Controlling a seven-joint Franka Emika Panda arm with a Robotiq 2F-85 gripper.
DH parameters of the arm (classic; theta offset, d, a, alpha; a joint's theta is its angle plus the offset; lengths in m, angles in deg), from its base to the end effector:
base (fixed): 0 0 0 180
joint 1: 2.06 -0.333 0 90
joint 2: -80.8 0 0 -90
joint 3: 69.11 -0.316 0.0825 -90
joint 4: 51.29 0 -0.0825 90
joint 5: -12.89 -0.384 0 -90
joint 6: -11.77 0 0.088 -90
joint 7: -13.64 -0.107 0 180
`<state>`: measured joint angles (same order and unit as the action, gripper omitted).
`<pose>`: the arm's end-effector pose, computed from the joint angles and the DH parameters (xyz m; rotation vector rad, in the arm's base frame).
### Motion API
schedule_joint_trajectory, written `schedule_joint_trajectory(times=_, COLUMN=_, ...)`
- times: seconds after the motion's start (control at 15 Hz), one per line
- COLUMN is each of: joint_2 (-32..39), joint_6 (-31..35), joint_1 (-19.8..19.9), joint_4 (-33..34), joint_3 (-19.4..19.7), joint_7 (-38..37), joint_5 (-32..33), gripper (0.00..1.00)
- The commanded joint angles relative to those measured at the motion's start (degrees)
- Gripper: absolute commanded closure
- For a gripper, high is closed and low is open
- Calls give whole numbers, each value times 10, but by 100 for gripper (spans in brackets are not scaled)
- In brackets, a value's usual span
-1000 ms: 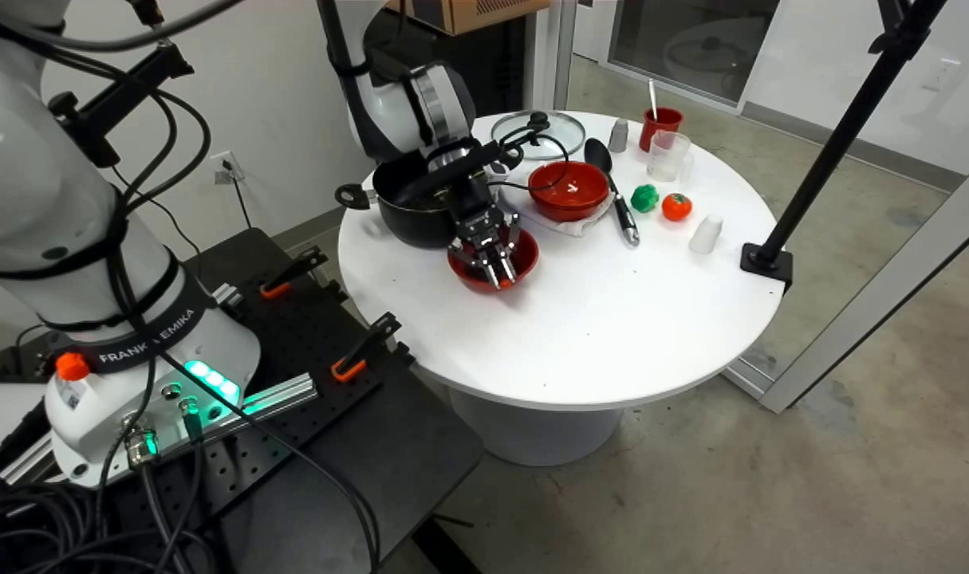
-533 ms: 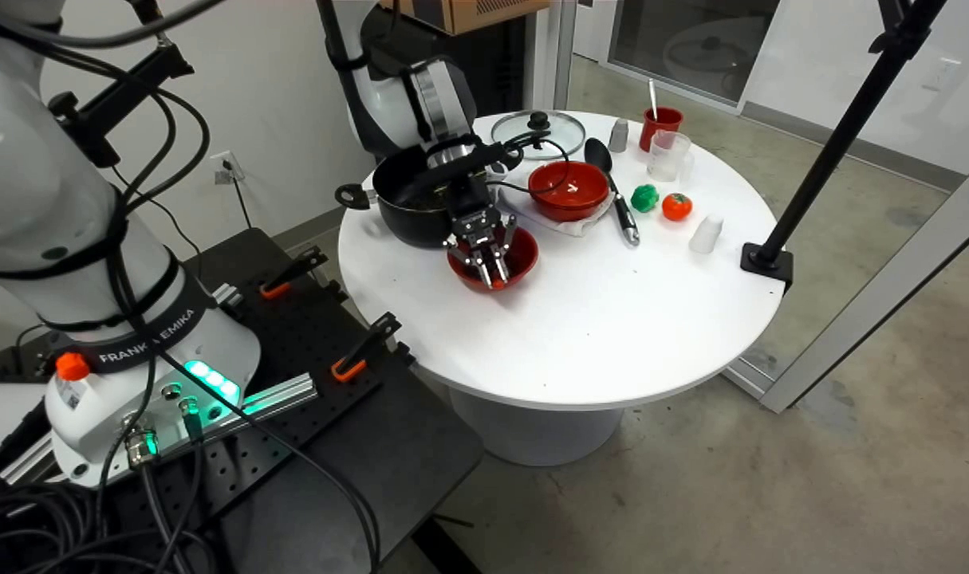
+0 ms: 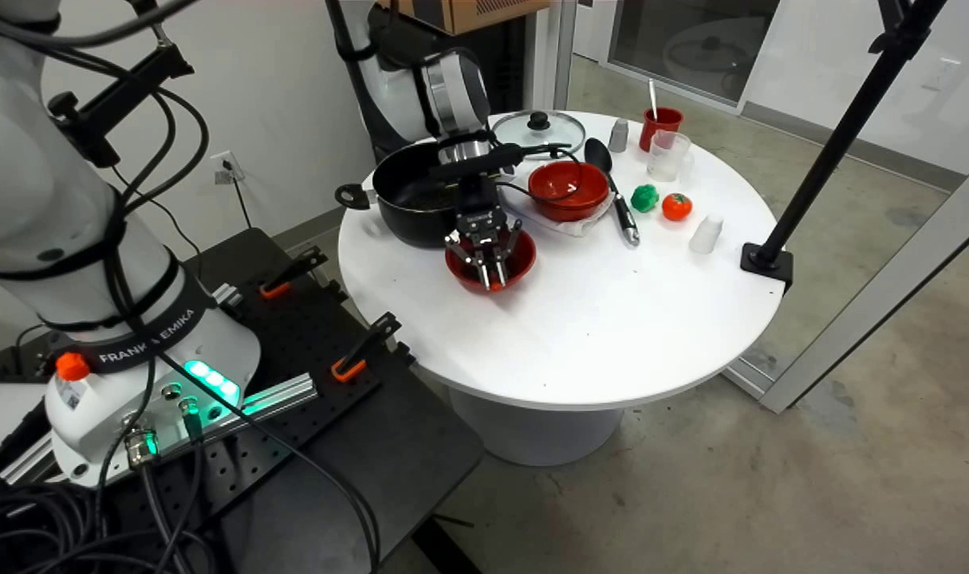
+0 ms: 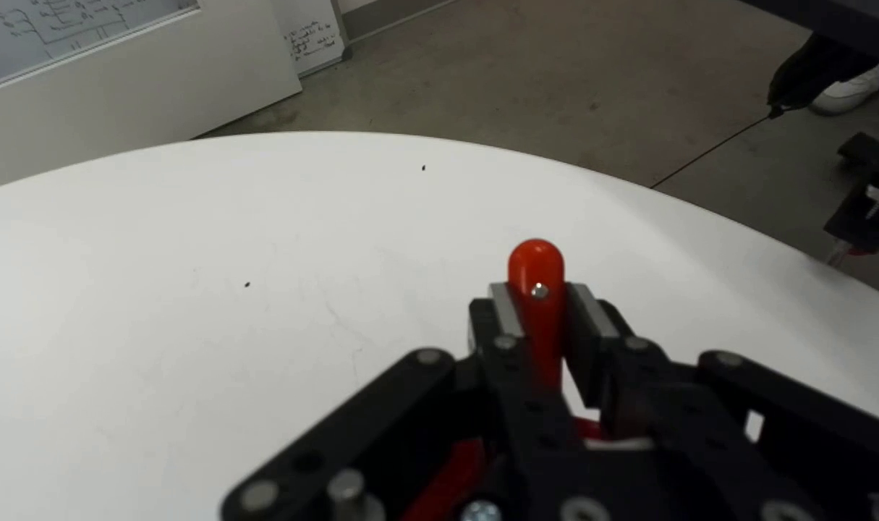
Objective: Use the spoon to put some contents of the bowl in the pot
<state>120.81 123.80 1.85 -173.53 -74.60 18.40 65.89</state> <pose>0.4620 -0.0332 0.0517 2.1731 1.0111 -1.0249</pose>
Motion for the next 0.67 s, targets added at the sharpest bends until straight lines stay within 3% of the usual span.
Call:
schedule_joint_trajectory(times=0.0, joint_2=-8, joint_6=34, joint_1=15, joint_4=-8, joint_3=11, joint_7=49, joint_5=-38, gripper=95)
schedule_joint_trajectory(times=0.6, joint_2=-32, joint_6=66, joint_1=20, joint_4=-19, joint_3=33, joint_7=79, joint_5=-70, gripper=95)
